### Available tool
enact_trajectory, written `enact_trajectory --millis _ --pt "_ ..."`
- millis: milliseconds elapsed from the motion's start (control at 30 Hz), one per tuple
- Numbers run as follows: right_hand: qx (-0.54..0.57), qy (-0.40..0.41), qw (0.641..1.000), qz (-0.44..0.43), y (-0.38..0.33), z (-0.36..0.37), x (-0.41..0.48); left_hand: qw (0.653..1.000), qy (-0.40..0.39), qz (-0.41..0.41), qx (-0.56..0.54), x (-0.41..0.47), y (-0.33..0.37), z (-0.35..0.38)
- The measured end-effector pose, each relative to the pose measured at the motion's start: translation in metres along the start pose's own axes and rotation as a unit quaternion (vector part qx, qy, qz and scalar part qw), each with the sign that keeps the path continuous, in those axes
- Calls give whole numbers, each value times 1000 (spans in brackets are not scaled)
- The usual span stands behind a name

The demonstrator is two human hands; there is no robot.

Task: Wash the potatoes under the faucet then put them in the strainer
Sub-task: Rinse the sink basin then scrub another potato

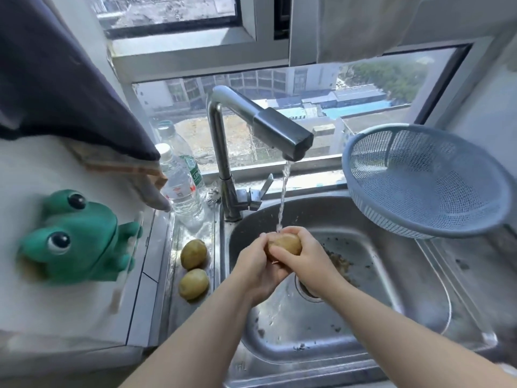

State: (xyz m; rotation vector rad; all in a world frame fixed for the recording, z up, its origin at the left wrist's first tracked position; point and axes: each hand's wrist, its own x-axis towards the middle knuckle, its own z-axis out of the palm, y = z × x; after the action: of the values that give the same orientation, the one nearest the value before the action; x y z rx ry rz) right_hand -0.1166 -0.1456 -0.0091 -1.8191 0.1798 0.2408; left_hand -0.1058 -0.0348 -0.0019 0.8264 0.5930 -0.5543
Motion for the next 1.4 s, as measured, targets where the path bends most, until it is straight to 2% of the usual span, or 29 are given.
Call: enact_trajectory --millis 167,400,533,700,767,867,933,1033,1100,1200,1267,1400 --pt "129 112 982 80 -7 12 7 998 -56 6 -22 -5 -5 7" --pt "174 116 968 139 -10 19 13 992 -23 97 73 3 -18 5" --pt "150 118 973 127 -7 17 11 983 17 123 137 3 -17 8" --pt "168 41 980 95 3 11 1 987 125 46 90 16 -17 9" --pt "119 10 989 84 11 7 -2 986 146 12 74 22 -15 7" --pt "65 -1 993 103 17 7 -5 978 176 -5 111 29 -14 2" --pt "95 13 986 138 21 11 0 975 181 -8 128 32 -14 0" --pt "207 -5 957 205 27 20 9 974 192 -24 121 35 -14 -1" --pt "249 19 937 246 29 27 13 976 193 -14 98 36 -15 -1" --pt "253 114 913 298 38 38 27 979 178 2 101 34 -19 -2" --pt "270 131 905 301 41 46 32 983 160 4 95 30 -25 -1" --pt "271 150 906 289 33 49 30 983 142 58 103 31 -42 -5"
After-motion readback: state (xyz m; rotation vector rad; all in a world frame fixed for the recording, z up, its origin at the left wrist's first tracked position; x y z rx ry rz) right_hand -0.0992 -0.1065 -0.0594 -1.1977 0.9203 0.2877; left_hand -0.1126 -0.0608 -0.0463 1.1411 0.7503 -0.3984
